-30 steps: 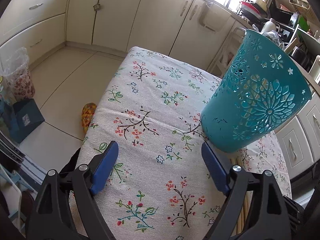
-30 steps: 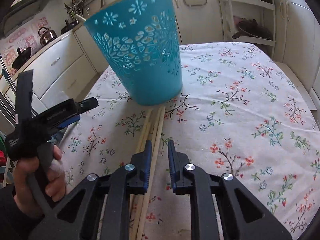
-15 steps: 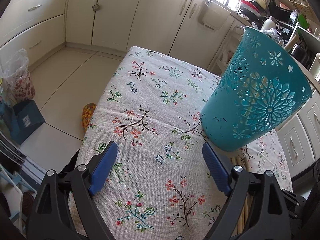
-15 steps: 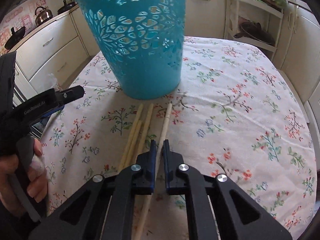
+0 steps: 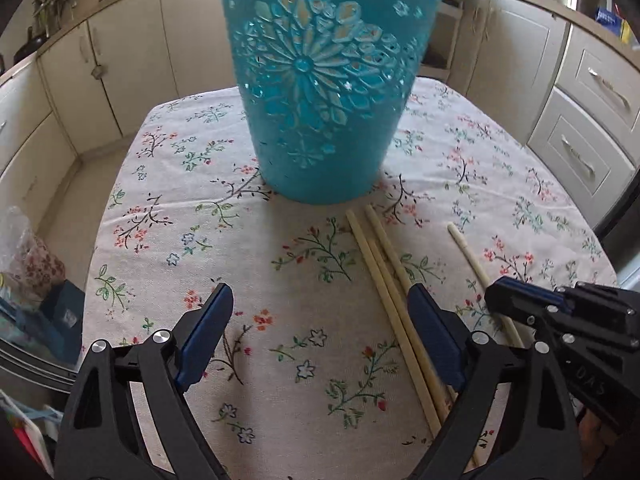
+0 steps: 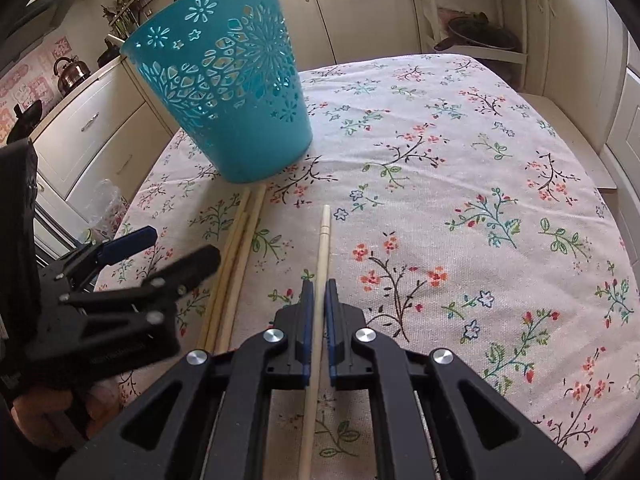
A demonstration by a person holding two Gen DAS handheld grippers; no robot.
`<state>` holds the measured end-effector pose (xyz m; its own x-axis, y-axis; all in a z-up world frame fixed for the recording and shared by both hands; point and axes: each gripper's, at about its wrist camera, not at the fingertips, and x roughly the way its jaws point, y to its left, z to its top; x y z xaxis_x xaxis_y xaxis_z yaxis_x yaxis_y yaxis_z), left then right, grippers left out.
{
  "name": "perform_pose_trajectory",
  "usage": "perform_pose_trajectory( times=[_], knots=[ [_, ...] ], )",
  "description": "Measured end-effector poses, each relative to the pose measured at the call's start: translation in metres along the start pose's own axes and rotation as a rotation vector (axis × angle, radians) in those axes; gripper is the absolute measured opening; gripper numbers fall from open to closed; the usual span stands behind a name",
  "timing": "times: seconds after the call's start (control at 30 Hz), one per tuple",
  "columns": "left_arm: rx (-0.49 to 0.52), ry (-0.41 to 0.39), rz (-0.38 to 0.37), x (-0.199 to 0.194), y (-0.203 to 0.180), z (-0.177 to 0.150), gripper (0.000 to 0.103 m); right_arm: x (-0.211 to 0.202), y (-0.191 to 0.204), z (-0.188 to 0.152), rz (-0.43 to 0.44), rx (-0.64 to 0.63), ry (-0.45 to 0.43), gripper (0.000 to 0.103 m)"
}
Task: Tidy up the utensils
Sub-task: 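Return both tools to the remaining sticks beside the basket, then grasp a wooden stick with the left tool and lift it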
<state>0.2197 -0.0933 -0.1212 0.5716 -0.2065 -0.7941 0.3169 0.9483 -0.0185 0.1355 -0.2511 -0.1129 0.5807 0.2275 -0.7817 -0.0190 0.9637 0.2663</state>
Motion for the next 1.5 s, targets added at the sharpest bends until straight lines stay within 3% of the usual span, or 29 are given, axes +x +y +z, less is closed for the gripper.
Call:
perform_pose_trajectory(
  times=[0.2, 0.5, 0.6, 0.7, 0.77, 0.83, 0.87, 1.03, 1.13, 1.27, 1.5],
  knots=[
    [-0.005, 0.029, 0.064, 0.002, 0.0, -0.002, 0.083, -0.001, 0.001, -0.001, 0.01, 0.007, 0.003, 0.007],
    [-0.029, 0.051, 0.076, 0.005, 0.004, -0.003, 0.081, -0.002, -0.001, 0.0, 0.015, 0.011, 0.005, 0.007],
    [-0.029, 0.046, 0.072, 0.007, 0.003, 0.001, 0.075, -0.001, -0.001, 0.001, 0.016, 0.009, 0.003, 0.007],
    [-0.012, 0.028, 0.055, 0.011, 0.0, 0.008, 0.055, 0.003, 0.001, 0.005, 0.012, 0.003, -0.006, 0.007],
    [-0.003, 0.021, 0.037, 0.014, -0.001, 0.014, 0.029, 0.006, 0.003, 0.008, 0.008, 0.001, -0.011, 0.007],
    [0.0, 0.025, 0.006, 0.016, -0.002, 0.018, 0.011, 0.009, 0.005, 0.011, 0.0, -0.007, -0.016, 0.007],
    [-0.001, 0.029, -0.012, 0.016, -0.001, 0.019, 0.009, 0.01, 0.007, 0.012, -0.006, -0.018, -0.015, 0.007],
    [-0.041, 0.087, -0.057, 0.016, 0.007, 0.022, 0.01, 0.011, 0.007, 0.014, 0.003, -0.024, -0.007, 0.007],
    [-0.014, 0.124, -0.018, 0.02, 0.003, 0.029, 0.01, 0.015, 0.01, 0.018, 0.002, -0.041, -0.003, 0.007],
    [0.038, 0.094, 0.035, 0.021, -0.007, 0.027, 0.009, 0.015, 0.009, 0.019, 0.016, -0.038, -0.009, 0.007],
    [0.037, 0.045, 0.052, 0.008, -0.008, 0.013, 0.005, 0.016, 0.007, 0.018, 0.027, -0.026, -0.024, 0.007]
  ],
)
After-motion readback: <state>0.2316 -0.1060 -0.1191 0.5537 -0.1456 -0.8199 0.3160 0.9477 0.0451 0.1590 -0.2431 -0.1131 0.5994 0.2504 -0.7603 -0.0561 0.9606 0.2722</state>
